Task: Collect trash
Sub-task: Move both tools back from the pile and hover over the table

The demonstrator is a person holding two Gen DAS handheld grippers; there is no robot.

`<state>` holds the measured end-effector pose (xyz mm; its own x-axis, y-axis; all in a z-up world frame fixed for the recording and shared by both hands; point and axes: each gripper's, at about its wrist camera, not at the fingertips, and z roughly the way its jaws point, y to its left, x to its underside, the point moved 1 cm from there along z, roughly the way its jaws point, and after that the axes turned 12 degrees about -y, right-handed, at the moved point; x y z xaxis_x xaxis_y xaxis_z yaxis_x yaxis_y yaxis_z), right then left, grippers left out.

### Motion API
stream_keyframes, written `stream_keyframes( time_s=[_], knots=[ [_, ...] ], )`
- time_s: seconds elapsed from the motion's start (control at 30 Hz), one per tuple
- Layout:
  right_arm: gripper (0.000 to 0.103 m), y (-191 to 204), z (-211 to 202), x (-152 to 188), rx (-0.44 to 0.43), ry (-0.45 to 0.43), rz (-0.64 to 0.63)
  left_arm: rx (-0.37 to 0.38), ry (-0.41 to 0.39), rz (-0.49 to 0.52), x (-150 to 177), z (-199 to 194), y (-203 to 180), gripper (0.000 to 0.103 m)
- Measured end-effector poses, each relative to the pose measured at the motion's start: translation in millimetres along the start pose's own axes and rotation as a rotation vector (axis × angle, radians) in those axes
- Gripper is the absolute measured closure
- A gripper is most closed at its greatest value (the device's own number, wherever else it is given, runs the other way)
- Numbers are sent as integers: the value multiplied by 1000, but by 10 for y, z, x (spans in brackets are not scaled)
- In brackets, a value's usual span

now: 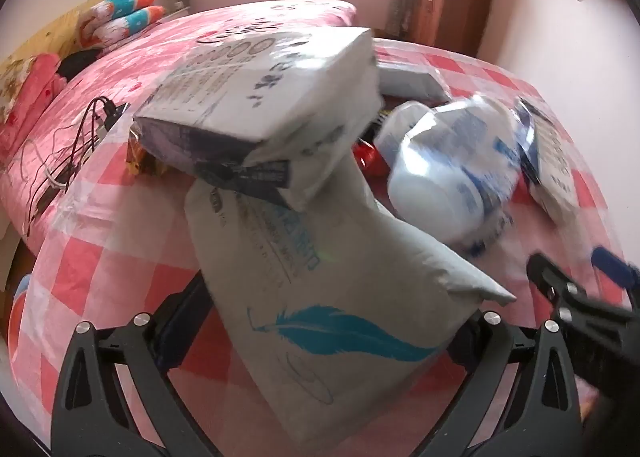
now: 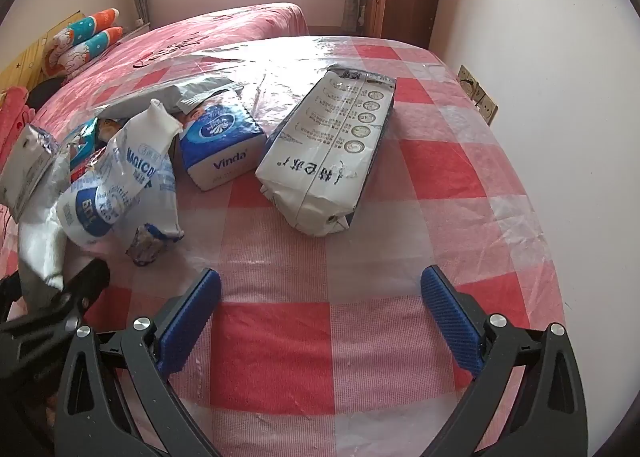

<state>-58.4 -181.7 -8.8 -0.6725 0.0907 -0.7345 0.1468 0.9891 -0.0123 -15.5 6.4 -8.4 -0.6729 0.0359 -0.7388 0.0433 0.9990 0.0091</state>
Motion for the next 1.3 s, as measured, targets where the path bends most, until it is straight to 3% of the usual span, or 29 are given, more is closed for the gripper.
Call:
stream_keyframes(
  time_s=[0.27, 0.73, 0.97, 1.3],
  knots=[
    [4, 51, -248, 199, -25, -12, 13, 52, -53, 20, 235, -415, 104, 4],
    [4, 149, -1213, 319, -61, -207, 8, 112, -149, 27, 336, -1109, 438, 4],
    [4, 150, -1586, 378, -126, -259, 53, 66, -199, 27, 364, -1410, 659, 4],
    [4, 265, -2055, 383, -79, -297, 31, -16, -265, 16, 380, -1758, 989, 4]
  ],
)
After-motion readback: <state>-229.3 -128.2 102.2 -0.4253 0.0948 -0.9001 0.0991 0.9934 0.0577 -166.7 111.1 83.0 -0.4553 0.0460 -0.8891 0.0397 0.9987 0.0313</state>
